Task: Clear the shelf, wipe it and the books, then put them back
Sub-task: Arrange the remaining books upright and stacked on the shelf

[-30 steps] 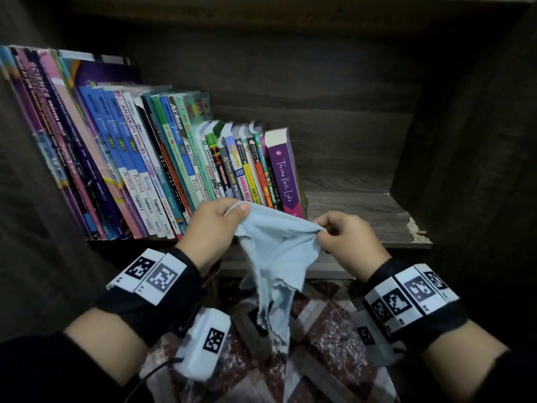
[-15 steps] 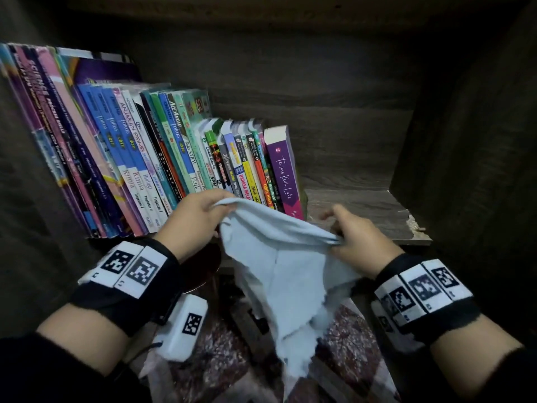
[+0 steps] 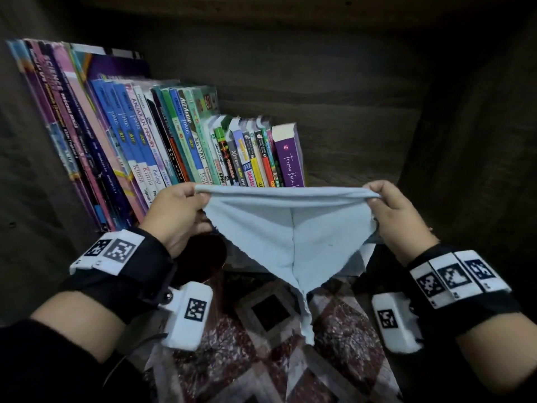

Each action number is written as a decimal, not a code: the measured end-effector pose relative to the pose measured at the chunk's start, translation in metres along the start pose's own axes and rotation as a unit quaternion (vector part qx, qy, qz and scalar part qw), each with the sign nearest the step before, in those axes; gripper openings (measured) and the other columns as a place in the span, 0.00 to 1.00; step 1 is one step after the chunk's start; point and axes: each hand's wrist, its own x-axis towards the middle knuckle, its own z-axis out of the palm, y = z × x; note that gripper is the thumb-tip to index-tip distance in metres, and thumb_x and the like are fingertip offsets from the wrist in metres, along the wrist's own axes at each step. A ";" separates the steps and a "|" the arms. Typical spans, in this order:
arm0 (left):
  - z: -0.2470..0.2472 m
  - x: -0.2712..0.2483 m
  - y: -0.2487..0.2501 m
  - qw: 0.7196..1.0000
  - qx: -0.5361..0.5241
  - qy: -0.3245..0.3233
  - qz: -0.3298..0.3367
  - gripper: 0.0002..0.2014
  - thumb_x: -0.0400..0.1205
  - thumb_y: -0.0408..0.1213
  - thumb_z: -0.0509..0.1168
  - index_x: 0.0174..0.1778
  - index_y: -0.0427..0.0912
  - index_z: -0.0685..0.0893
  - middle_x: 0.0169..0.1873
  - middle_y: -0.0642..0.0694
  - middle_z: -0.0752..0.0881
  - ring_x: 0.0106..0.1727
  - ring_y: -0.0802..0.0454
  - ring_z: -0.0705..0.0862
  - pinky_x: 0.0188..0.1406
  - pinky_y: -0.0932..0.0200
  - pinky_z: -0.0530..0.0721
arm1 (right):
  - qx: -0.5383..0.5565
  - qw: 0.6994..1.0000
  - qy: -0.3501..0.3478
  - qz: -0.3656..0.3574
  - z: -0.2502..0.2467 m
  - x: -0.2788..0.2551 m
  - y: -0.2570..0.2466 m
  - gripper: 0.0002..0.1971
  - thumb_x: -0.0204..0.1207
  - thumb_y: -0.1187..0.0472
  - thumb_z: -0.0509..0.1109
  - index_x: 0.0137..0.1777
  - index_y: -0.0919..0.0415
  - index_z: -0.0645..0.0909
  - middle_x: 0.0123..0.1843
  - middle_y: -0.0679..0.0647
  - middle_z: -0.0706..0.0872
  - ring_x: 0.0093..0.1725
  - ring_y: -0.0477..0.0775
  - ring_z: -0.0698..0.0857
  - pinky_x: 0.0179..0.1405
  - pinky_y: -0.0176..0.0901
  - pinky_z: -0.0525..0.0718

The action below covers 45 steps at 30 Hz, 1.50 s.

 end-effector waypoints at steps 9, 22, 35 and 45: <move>-0.004 0.012 -0.006 0.986 0.081 0.118 0.088 0.12 0.89 0.37 0.52 0.42 0.48 0.76 0.40 0.43 0.83 0.44 0.43 0.82 0.37 0.53 0.80 | -0.238 0.959 -0.145 -0.057 -0.002 -0.009 -0.011 0.31 0.64 0.71 0.79 0.58 0.43 0.70 0.58 0.47 0.79 0.58 0.49 0.78 0.50 0.42 0.75; -0.006 0.000 0.004 0.992 0.037 -0.076 0.093 0.14 0.77 0.26 0.69 0.57 0.43 0.85 0.36 0.47 0.89 0.34 0.53 0.85 0.33 0.64 0.84 | -0.045 0.996 0.035 0.062 -0.011 0.006 0.009 0.12 0.82 0.59 0.67 0.38 0.63 0.83 0.34 0.65 0.86 0.31 0.57 0.89 0.33 0.50 0.90; -0.003 -0.003 0.015 0.985 -0.117 -0.032 0.120 0.12 0.84 0.26 0.60 0.51 0.45 0.87 0.37 0.51 0.90 0.36 0.57 0.87 0.34 0.64 0.85 | 0.063 0.990 0.105 0.071 -0.010 0.015 0.023 0.05 0.78 0.60 0.71 0.42 0.53 0.80 0.35 0.52 0.83 0.32 0.50 0.82 0.30 0.43 0.78; -0.004 -0.004 0.009 0.991 -0.019 -0.014 0.130 0.12 0.85 0.31 0.62 0.54 0.49 0.88 0.20 0.60 0.78 0.21 0.60 0.67 0.17 0.69 0.68 | 0.078 0.991 0.106 0.034 -0.004 0.013 0.014 0.04 0.77 0.51 0.70 0.41 0.47 0.81 0.49 0.49 0.85 0.52 0.53 0.83 0.51 0.53 0.81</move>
